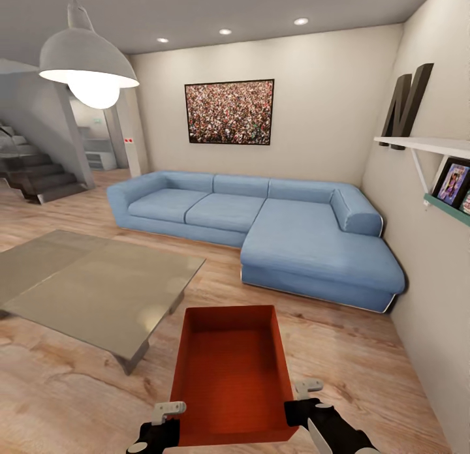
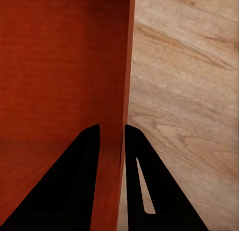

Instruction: Move the two storage containers from the living room to the garage. In the garage, place one container on the floor and stack the other container on top of it (either order is fine).

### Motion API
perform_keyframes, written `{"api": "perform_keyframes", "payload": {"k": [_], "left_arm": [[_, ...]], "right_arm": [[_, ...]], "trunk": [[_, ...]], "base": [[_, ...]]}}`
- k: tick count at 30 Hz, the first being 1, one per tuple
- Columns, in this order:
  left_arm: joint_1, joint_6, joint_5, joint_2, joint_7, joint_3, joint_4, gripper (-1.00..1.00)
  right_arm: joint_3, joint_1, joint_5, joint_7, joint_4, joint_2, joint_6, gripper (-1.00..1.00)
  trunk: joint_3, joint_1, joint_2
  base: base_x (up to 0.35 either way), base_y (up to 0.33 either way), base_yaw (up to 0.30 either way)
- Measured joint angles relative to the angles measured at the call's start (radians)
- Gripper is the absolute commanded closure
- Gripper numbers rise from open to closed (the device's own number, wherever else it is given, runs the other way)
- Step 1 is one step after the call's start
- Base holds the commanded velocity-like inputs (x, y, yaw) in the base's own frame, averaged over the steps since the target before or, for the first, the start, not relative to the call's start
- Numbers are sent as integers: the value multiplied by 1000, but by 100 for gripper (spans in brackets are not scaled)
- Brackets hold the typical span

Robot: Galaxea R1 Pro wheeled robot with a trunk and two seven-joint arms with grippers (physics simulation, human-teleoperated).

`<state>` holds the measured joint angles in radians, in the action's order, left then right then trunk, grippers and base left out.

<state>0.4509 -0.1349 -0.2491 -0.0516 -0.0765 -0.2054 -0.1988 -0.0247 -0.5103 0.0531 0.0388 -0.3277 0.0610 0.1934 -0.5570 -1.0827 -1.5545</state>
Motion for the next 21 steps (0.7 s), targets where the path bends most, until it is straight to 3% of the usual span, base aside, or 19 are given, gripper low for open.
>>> {"api": "perform_keyframes", "payload": {"k": [16,21], "left_arm": [[0,-1,0,-1,-1,0,0,100],[0,-4,0,0,0,1,0,100]], "right_arm": [[3,0,3,2,-1,-1,0,100],[-5,0,-1,-1,-4,0,0,100]], "trunk": [[0,0,0],[0,0,0]], "base": [[-2,0,1],[-5,0,126]]}}
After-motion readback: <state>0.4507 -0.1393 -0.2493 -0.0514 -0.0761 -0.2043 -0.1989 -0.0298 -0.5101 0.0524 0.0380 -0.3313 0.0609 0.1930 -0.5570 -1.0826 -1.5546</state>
